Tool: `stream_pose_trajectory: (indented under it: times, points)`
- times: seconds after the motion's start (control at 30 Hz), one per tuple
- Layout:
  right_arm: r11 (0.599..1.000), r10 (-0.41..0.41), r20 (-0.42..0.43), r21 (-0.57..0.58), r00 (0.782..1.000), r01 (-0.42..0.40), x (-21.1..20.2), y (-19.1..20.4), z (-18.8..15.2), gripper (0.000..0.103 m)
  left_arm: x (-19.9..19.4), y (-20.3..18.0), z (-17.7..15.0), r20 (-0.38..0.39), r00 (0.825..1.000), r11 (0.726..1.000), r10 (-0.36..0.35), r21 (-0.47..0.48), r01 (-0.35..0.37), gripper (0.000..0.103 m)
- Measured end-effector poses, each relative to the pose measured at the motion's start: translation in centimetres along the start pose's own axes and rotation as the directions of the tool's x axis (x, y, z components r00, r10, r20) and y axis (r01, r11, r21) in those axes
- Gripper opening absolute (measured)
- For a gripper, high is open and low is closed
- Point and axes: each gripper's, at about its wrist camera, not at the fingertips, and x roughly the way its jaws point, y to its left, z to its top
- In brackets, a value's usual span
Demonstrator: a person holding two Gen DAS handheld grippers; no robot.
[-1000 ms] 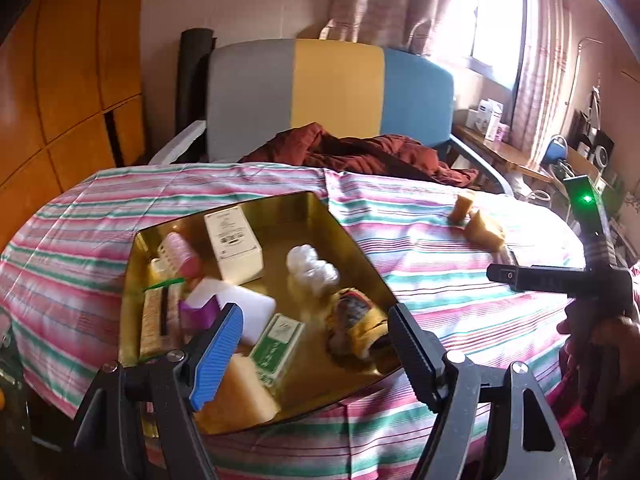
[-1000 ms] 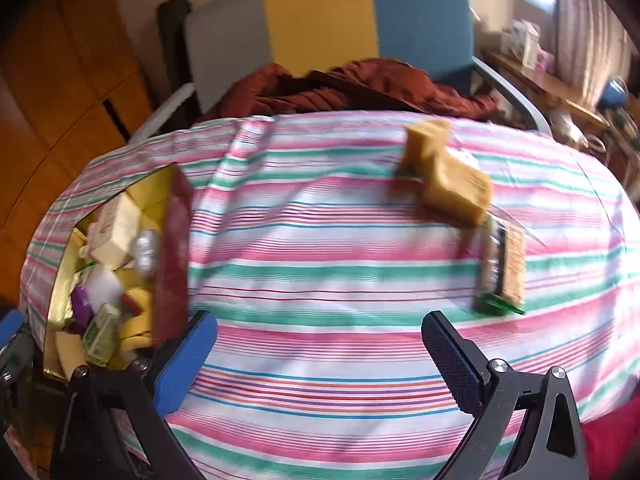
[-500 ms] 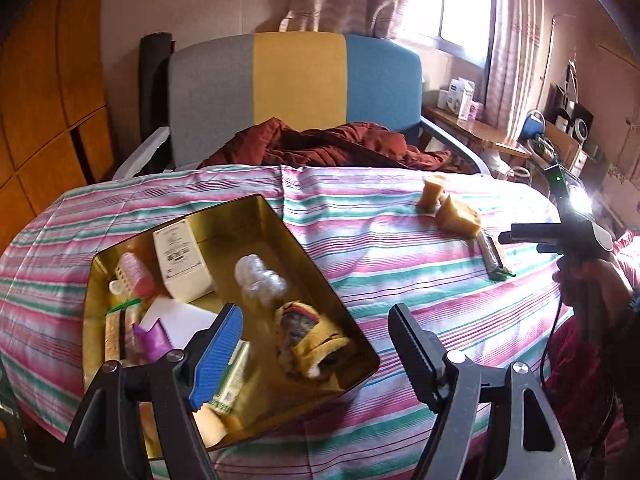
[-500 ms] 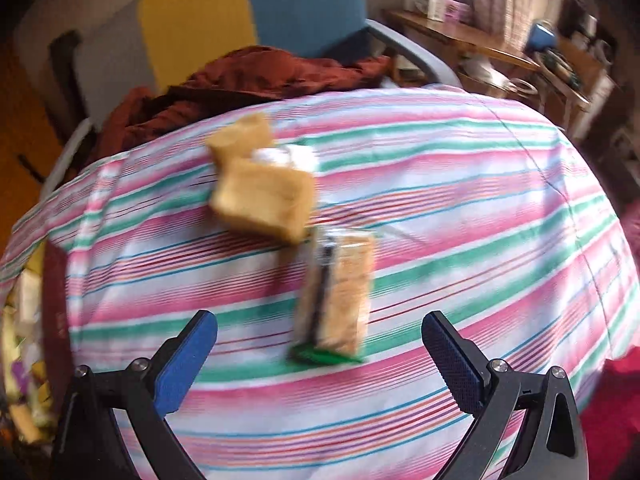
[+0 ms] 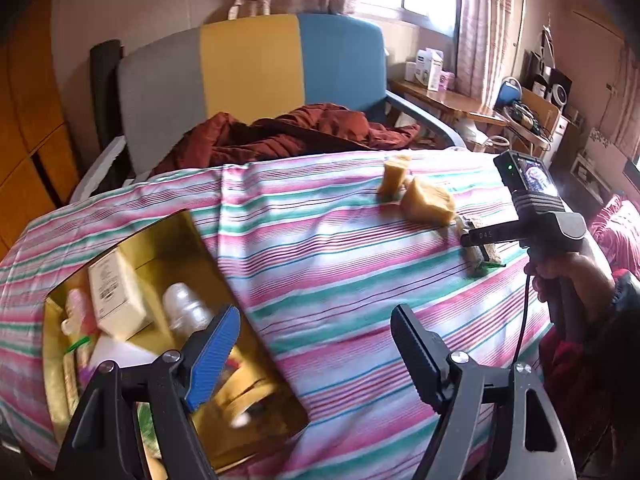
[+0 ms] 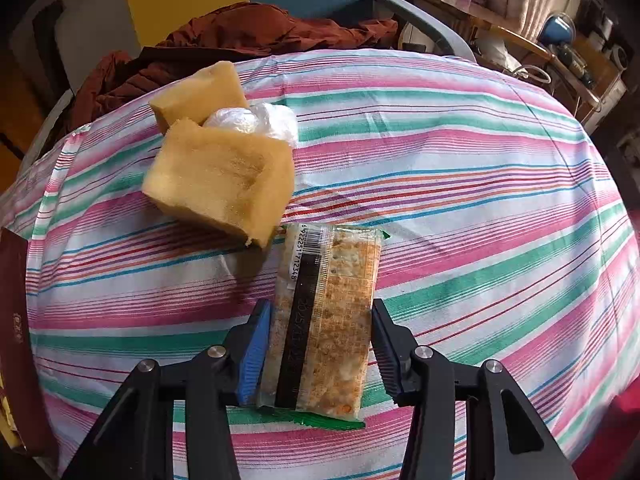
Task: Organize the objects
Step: 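Move both open tools back over the remaining sponges and cracker pack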
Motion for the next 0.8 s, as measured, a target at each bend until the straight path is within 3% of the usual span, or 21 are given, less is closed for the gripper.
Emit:
stream_pose_trajectory:
  times: [0.17, 0.33, 0.43, 0.47, 0.67, 0.8]
  points:
    - [0.996, -0.058, 0.028, 0.070, 0.998, 0.056, -1.4, -2.3, -0.1, 0.049, 2.5, -2.9, 2.2, -0.023, 0.998, 0.997, -0.056, 0.045, 0.057, 0.079]
    - [0.982, -0.113, -0.021, 0.146, 0.993, 0.115, -1.2, -5.0, -0.3, 0.052, 5.8, -5.9, 4.7, -0.052, 0.994, 0.991, -0.099, 0.086, 0.103, 0.079]
    - [0.973, -0.119, -0.030, 0.195, 0.992, 0.123, -1.3, -6.3, -0.2, 0.079, 8.2, -7.5, 5.9, -0.082, 0.988, 0.985, -0.130, 0.101, 0.138, 0.079]
    - [0.971, -0.114, -0.032, 0.209, 0.993, 0.118, -1.3, -6.6, -0.3, 0.087, 9.1, -8.1, 6.3, -0.095, 0.985, 0.982, -0.142, 0.112, 0.152, 0.079]
    - [0.951, -0.037, 0.010, 0.308, 0.999, 0.032, -2.4, -7.9, -0.6, 0.095, 13.0, -11.1, 8.2, -0.124, 0.977, 0.967, -0.174, 0.166, 0.193, 0.085]
    - [0.895, 0.061, 0.086, 0.437, 0.994, -0.093, -3.2, -10.0, -0.3, 0.099, 15.7, -12.8, 9.3, -0.143, 0.969, 0.960, -0.200, 0.171, 0.223, 0.092]
